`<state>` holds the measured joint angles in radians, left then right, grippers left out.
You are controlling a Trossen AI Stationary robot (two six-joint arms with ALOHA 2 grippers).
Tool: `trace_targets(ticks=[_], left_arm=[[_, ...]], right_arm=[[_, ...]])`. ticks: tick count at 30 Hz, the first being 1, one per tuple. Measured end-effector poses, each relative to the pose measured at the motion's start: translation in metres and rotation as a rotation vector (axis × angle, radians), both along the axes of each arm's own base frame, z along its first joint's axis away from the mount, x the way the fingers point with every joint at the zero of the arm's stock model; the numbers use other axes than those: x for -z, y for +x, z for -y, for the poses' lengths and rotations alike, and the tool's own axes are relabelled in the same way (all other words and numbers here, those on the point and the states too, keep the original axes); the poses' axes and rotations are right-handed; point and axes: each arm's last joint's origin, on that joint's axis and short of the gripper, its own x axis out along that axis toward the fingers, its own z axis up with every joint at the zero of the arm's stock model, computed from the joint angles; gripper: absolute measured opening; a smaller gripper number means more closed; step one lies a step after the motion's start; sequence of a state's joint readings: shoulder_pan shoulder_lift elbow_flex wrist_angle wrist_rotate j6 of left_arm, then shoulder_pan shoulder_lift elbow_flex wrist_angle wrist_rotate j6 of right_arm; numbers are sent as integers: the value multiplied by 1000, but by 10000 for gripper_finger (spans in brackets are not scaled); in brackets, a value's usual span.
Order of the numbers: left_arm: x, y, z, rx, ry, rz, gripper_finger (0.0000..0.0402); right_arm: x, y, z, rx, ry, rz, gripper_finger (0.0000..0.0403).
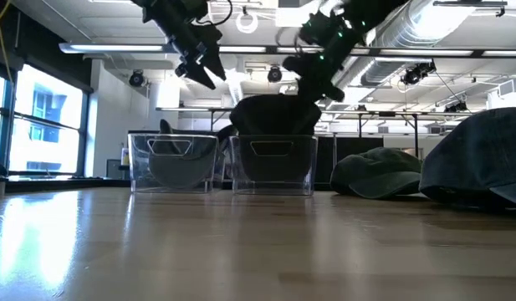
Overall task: Pick & Place hat
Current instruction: Adjust the black cap
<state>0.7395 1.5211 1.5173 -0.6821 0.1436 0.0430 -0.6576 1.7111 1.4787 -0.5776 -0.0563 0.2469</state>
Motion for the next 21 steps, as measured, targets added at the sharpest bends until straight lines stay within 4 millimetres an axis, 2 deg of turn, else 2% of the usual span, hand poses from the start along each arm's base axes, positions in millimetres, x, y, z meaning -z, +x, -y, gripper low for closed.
trace_targets(ticks=[3, 6, 10, 13, 17, 21], left_arm=[[-3, 3, 0, 38, -8, 62, 291], [-7, 6, -1, 61, -9, 117, 291], [-9, 8, -3, 63, -1, 153, 291], [-10, 8, -3, 64, 9, 164, 291], [-10, 9, -2, 84, -11, 171, 291], [-9, 9, -1, 92, -53, 192, 291]], right_arm=[[15, -23, 23, 112, 172, 86, 15], [29, -38, 39, 160, 208, 144, 9], [38, -48, 53, 137, 156, 219, 5], [36, -51, 60, 88, 91, 257, 14], [33, -54, 66, -9, -18, 250, 22], [37, -59, 72, -45, -68, 214, 12]])
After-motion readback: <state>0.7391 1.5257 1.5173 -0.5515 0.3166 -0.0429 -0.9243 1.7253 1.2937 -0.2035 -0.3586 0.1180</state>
